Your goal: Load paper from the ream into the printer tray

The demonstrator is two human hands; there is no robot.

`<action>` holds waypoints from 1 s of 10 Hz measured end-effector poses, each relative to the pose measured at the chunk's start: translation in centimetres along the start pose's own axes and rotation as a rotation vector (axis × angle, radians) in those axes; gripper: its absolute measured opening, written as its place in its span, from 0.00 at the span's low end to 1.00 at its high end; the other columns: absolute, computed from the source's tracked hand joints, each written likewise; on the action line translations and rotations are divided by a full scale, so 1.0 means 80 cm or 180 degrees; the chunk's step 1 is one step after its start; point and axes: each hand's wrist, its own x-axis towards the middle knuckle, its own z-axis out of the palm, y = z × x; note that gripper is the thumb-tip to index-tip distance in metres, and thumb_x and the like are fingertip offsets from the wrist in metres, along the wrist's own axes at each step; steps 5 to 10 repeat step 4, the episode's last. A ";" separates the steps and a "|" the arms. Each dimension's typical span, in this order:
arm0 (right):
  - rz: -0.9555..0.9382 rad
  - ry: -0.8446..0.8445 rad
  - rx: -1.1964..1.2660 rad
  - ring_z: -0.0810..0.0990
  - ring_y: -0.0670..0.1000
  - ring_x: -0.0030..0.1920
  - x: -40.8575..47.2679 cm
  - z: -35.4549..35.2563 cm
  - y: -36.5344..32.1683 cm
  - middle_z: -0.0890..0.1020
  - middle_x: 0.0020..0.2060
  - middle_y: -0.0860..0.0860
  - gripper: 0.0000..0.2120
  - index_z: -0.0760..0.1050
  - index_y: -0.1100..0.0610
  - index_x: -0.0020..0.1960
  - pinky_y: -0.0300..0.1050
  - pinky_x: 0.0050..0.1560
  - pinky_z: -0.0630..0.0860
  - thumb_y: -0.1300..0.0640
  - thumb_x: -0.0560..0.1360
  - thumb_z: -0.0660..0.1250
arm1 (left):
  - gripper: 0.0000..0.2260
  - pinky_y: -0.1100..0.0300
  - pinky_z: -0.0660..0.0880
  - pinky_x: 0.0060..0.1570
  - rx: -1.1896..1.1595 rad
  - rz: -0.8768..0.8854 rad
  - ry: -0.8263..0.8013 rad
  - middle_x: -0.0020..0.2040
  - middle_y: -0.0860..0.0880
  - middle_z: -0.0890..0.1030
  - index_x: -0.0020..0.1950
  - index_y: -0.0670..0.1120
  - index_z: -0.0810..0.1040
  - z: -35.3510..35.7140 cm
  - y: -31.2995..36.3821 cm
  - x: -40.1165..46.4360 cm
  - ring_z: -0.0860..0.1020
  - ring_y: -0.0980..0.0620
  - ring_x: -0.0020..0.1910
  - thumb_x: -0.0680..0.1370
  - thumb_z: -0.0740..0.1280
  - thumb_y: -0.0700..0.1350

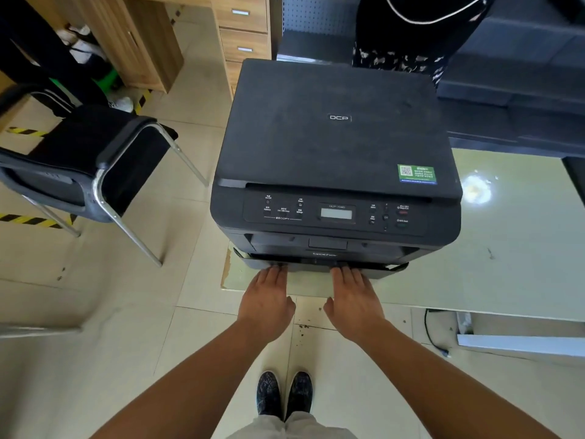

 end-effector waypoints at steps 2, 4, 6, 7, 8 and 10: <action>0.0064 -0.0259 -0.0002 0.69 0.57 0.66 0.015 -0.010 0.010 0.71 0.66 0.54 0.29 0.58 0.56 0.72 0.56 0.73 0.63 0.49 0.75 0.61 | 0.35 0.51 0.45 0.77 0.0149 0.0012 -0.0406 0.80 0.44 0.48 0.78 0.43 0.44 -0.003 0.003 -0.001 0.45 0.46 0.78 0.78 0.55 0.57; 0.0327 -0.0484 0.1115 0.74 0.52 0.65 -0.013 -0.042 0.011 0.76 0.66 0.50 0.24 0.68 0.53 0.71 0.50 0.66 0.72 0.48 0.77 0.64 | 0.30 0.49 0.57 0.75 -0.0002 0.0187 -0.0114 0.77 0.46 0.62 0.77 0.46 0.55 -0.010 0.006 -0.023 0.59 0.47 0.75 0.78 0.58 0.54; 0.0327 -0.0484 0.1115 0.74 0.52 0.65 -0.013 -0.042 0.011 0.76 0.66 0.50 0.24 0.68 0.53 0.71 0.50 0.66 0.72 0.48 0.77 0.64 | 0.30 0.49 0.57 0.75 -0.0002 0.0187 -0.0114 0.77 0.46 0.62 0.77 0.46 0.55 -0.010 0.006 -0.023 0.59 0.47 0.75 0.78 0.58 0.54; 0.0327 -0.0484 0.1115 0.74 0.52 0.65 -0.013 -0.042 0.011 0.76 0.66 0.50 0.24 0.68 0.53 0.71 0.50 0.66 0.72 0.48 0.77 0.64 | 0.30 0.49 0.57 0.75 -0.0002 0.0187 -0.0114 0.77 0.46 0.62 0.77 0.46 0.55 -0.010 0.006 -0.023 0.59 0.47 0.75 0.78 0.58 0.54; 0.0327 -0.0484 0.1115 0.74 0.52 0.65 -0.013 -0.042 0.011 0.76 0.66 0.50 0.24 0.68 0.53 0.71 0.50 0.66 0.72 0.48 0.77 0.64 | 0.30 0.49 0.57 0.75 -0.0002 0.0187 -0.0114 0.77 0.46 0.62 0.77 0.46 0.55 -0.010 0.006 -0.023 0.59 0.47 0.75 0.78 0.58 0.54; 0.0327 -0.0484 0.1115 0.74 0.52 0.65 -0.013 -0.042 0.011 0.76 0.66 0.50 0.24 0.68 0.53 0.71 0.50 0.66 0.72 0.48 0.77 0.64 | 0.30 0.49 0.57 0.75 -0.0002 0.0187 -0.0114 0.77 0.46 0.62 0.77 0.46 0.55 -0.010 0.006 -0.023 0.59 0.47 0.75 0.78 0.58 0.54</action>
